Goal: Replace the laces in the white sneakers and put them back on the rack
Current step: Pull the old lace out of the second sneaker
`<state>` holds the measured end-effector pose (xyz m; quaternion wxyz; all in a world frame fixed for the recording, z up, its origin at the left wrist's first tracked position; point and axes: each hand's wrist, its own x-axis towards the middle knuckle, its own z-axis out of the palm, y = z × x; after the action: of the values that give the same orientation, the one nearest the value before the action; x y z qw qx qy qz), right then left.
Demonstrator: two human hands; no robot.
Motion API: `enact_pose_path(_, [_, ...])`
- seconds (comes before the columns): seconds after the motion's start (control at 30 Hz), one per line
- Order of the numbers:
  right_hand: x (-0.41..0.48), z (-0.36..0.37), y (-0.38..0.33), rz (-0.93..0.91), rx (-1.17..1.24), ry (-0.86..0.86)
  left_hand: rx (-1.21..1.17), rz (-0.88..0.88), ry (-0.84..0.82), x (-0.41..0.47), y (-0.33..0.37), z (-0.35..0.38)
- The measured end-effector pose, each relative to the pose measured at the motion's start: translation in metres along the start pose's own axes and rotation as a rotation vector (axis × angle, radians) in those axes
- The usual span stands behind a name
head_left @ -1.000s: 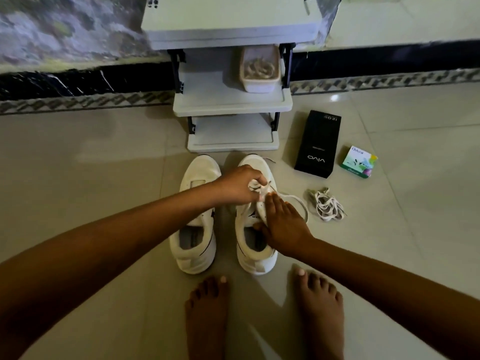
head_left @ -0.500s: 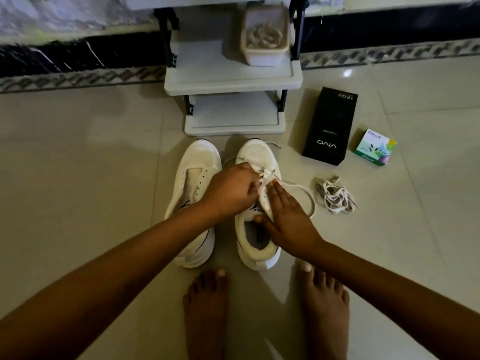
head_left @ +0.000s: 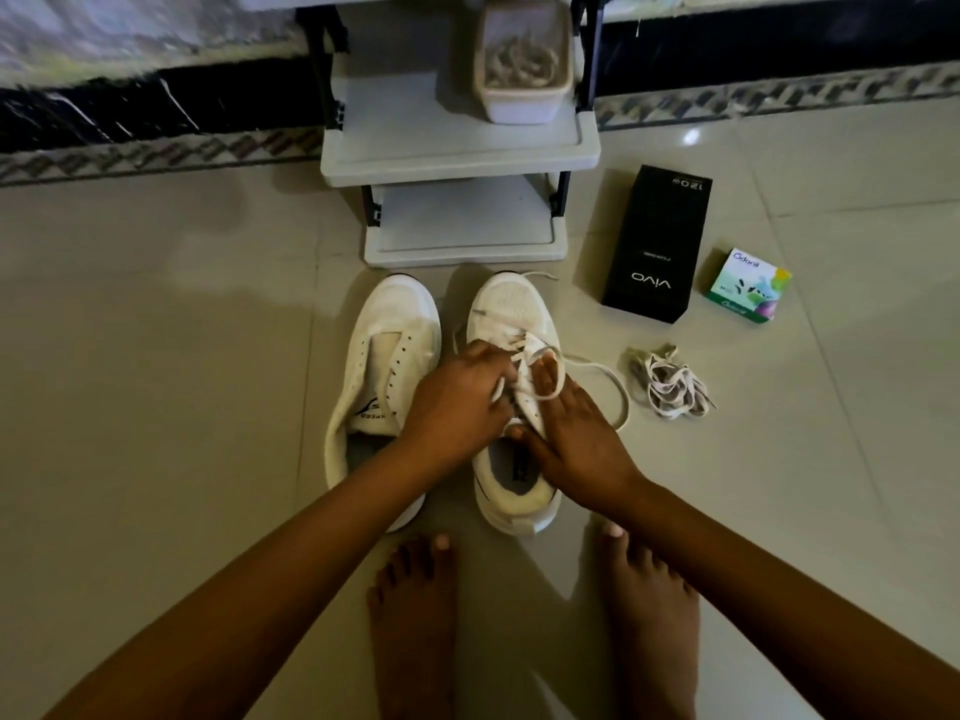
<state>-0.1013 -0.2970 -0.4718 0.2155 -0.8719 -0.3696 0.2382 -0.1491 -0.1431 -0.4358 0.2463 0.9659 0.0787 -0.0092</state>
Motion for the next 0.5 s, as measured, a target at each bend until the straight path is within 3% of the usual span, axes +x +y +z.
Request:
enact_pose_path(0.13, [0.0,-0.003,-0.004,0.014,-0.015,-0.008,-0.126,-0.059,0.064,0.005,0.0,0.001])
enact_pose_path(0.23, [0.0,-0.003,-0.003,0.012,0.007,-0.006,-0.406,-0.072,0.134,0.008,0.006,-0.011])
enact_pose_path(0.33, [-0.002,-0.003,-0.001,0.012,0.036,0.004,-0.671,-0.128,0.074,0.008,0.009,-0.024])
enact_pose_path(0.4, [-0.001,-0.002,-0.001,0.02,0.044,0.001,-0.659,-0.15,0.006,0.006,0.007,-0.025])
enact_pose_path(0.5, [0.0,-0.002,-0.003,0.012,0.054,0.008,-0.378,-0.13,-0.108,-0.001,0.0,-0.013])
